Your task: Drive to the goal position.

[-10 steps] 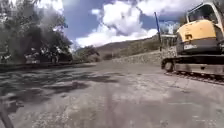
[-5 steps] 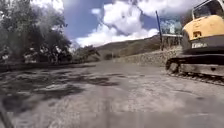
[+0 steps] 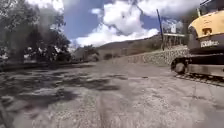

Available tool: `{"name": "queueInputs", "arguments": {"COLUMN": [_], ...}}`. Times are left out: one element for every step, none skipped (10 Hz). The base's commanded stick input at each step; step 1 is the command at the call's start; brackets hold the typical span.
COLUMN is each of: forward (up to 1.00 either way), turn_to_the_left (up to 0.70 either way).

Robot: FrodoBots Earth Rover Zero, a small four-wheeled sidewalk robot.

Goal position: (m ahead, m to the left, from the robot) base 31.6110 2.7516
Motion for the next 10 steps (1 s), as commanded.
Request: {"name": "queueInputs", "arguments": {"forward": [0.7, 0.7, 0.7, 0.7, 0.7, 0.7, 0.7, 0.7, 0.7, 0.7], "turn_to_the_left": [0.0, 0.0, 0.0, 0.0, 0.0, 0.0, 0.0, 0.0, 0.0, 0.0]}}
